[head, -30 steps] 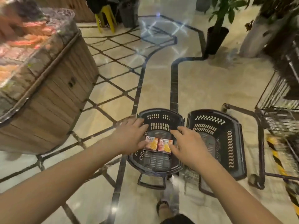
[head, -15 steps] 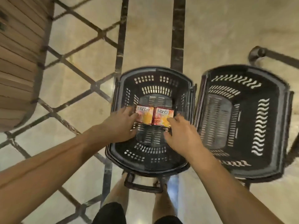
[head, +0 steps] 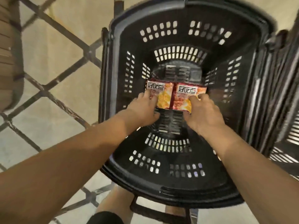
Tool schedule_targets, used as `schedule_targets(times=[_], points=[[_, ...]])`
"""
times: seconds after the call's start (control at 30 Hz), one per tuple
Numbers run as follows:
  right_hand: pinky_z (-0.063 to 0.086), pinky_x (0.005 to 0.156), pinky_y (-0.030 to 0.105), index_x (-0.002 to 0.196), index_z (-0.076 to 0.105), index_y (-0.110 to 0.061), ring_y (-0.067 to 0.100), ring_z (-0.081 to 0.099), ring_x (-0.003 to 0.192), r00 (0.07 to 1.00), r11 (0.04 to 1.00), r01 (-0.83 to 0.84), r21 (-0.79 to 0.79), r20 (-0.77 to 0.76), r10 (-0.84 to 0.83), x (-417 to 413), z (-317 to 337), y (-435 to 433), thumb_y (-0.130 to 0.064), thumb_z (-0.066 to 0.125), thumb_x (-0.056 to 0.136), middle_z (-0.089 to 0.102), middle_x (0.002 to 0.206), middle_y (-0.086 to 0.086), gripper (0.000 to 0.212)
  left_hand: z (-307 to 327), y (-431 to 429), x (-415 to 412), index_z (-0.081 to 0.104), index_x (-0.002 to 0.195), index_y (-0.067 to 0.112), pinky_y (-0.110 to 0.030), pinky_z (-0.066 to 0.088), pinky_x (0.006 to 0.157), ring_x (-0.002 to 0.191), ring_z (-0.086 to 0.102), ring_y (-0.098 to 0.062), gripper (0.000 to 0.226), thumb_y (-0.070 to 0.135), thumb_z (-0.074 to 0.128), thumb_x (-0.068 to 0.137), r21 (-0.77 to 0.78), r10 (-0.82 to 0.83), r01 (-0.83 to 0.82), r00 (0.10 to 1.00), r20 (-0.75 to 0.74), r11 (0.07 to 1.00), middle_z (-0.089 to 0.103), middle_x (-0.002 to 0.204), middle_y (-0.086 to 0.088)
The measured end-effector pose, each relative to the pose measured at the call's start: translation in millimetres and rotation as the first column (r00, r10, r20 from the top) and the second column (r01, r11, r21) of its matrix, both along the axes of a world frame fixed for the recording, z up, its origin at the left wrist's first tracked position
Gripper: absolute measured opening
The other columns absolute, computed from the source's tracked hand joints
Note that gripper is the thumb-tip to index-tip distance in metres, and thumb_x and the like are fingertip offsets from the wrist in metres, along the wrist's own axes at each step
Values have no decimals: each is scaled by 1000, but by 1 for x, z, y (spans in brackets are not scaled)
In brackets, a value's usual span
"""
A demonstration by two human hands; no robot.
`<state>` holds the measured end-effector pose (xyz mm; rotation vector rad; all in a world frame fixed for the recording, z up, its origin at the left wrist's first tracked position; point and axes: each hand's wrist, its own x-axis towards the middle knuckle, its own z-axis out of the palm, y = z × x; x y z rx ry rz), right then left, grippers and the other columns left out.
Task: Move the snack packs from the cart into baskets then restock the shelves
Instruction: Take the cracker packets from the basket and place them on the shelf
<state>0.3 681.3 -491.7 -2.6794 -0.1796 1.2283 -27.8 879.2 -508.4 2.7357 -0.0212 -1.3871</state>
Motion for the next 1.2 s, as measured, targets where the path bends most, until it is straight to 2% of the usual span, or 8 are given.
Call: schedule_targets(times=[0.27, 0.43, 0.57, 0.63, 0.73, 0.9, 1.03, 1.2], points=[[44, 101, 47, 138, 47, -15, 38, 49, 121, 992, 992, 126, -30, -20, -126, -12, -59, 2, -35, 58, 96, 42, 137, 15, 47, -68, -12, 1, 14, 159, 16, -51, 30, 120, 150, 22, -36, 82, 31, 64, 95, -45, 391, -391, 920, -20, 919, 11, 165, -15], [46, 99, 46, 138, 41, -12, 38, 49, 122, 950, 951, 309, -12, -32, -309, -18, -72, -2, -31, 62, 93, 42, 137, 17, 53, -93, -22, 5, 8, 161, 10, -47, 24, 124, 151, 17, -35, 90, 22, 66, 93, -110, 691, -686, 723, 9, 719, 14, 164, -15], [49, 98, 46, 140, 33, -11, 38, 50, 124, 864, 867, 499, -5, -81, -497, -9, -85, 2, -30, 64, 94, 43, 138, 17, 59, -100, -31, 12, 29, 154, 13, -40, 26, 121, 147, 24, -32, 78, 13, 70, 88, -170, 878, -862, 476, 49, 477, 25, 157, -13], [45, 94, 41, 142, 31, -9, 38, 49, 126, 800, 807, 590, -24, -119, -588, -2, -91, 5, -29, 62, 95, 43, 140, 19, 60, -101, -36, 12, 35, 149, 11, -38, 30, 118, 144, 28, -32, 71, 13, 70, 88, -178, 898, -880, 436, 65, 440, 34, 152, -14], [44, 95, 41, 145, 28, -7, 38, 48, 129, 737, 749, 660, -62, -141, -661, 0, -96, 11, -30, 62, 96, 42, 144, 18, 63, -102, -42, 4, 23, 156, 11, -43, 25, 123, 147, 22, -35, 84, 16, 72, 88, -155, 865, -851, 498, 65, 501, 25, 155, -17], [44, 99, 42, 148, 27, -7, 38, 47, 130, 667, 672, 739, -42, -94, -739, -4, -103, 13, -29, 63, 95, 38, 148, 17, 68, -107, -45, 10, 5, 162, 9, -45, 18, 127, 155, 9, -32, 98, 10, 70, 89, -150, 927, -915, 375, 26, 375, 11, 167, -15], [39, 86, 33, 146, 32, -7, 35, 47, 131, 586, 589, 808, 0, -85, -806, -3, -105, 11, -24, 65, 93, 39, 149, 14, 64, -108, -45, 21, 24, 155, 9, -40, 32, 117, 146, 25, -31, 78, 4, 65, 88, -106, 958, -953, 278, 65, 283, 19, 159, -14], [36, 83, 31, 143, 34, -4, 36, 47, 130, 569, 571, 821, -1, -67, -819, -3, -105, 11, -17, 64, 93, 39, 148, 16, 60, -104, -43, 26, 26, 153, 6, -39, 35, 115, 143, 29, -31, 70, 5, 60, 92, -45, 957, -957, 285, 58, 288, 19, 158, -16]])
